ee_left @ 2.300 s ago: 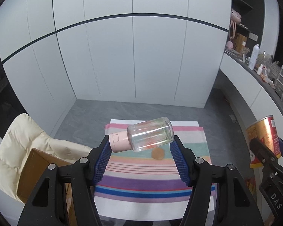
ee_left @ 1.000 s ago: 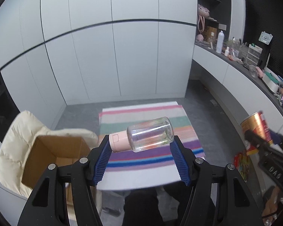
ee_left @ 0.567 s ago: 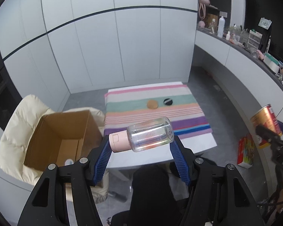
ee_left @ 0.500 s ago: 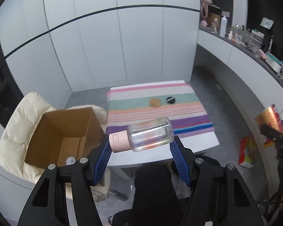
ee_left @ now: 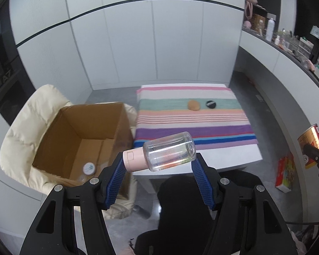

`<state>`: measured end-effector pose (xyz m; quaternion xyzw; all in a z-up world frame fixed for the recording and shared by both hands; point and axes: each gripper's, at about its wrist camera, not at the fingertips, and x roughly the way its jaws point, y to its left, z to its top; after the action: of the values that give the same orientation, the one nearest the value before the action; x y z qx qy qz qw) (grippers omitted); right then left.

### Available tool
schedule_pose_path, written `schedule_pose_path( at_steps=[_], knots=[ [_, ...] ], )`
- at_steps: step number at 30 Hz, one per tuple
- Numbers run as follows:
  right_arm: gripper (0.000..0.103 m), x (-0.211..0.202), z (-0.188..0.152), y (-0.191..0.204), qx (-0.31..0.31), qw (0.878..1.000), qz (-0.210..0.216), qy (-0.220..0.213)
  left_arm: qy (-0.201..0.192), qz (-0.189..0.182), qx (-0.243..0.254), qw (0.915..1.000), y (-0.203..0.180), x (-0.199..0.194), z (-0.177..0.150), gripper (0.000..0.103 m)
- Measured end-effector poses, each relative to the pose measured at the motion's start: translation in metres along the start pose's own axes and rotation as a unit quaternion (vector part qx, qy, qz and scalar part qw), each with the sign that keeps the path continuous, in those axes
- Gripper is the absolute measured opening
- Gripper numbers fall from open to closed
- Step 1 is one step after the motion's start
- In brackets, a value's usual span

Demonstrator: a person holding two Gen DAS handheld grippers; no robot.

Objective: Organize objects
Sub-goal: 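Carry the red can with the right tool while the left tool carries the bottle over the cardboard box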

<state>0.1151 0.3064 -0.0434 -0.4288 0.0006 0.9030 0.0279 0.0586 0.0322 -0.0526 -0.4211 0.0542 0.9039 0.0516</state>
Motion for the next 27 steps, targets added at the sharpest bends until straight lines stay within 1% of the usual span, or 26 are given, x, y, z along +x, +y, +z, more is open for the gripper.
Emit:
schedule_pose_path(
  at_steps=[3,6,10,13,20,24,27],
  knots=[
    [0.056,0.011,0.001,0.022,-0.029,0.999,0.022,0.010,0.005,0.012,-0.012,0.9998,0.016,0.005,-0.004,0.064],
    [0.056,0.020,0.000,0.050,-0.066,0.996,0.057,0.020,0.010,0.020,-0.022,0.9995,0.030,0.009,-0.011,0.064],
    [0.056,0.031,-0.003,0.088,-0.103,0.989,0.099,0.029,0.019,0.036,-0.035,0.9986,0.049,0.012,-0.024,0.064],
    [0.056,0.038,-0.004,0.115,-0.133,0.983,0.120,0.037,0.028,0.052,-0.053,0.9968,0.067,0.012,-0.035,0.064],
    [0.056,0.049,0.003,0.177,-0.187,0.969,0.160,0.038,0.053,0.094,-0.102,0.9889,0.115,0.014,-0.064,0.064],
    [0.056,0.048,0.008,0.218,-0.219,0.956,0.192,0.026,0.062,0.118,-0.132,0.9823,0.141,0.011,-0.078,0.064],
    [0.056,0.049,0.007,0.246,-0.240,0.946,0.215,0.025,0.069,0.133,-0.153,0.9768,0.160,0.009,-0.086,0.064]
  ],
)
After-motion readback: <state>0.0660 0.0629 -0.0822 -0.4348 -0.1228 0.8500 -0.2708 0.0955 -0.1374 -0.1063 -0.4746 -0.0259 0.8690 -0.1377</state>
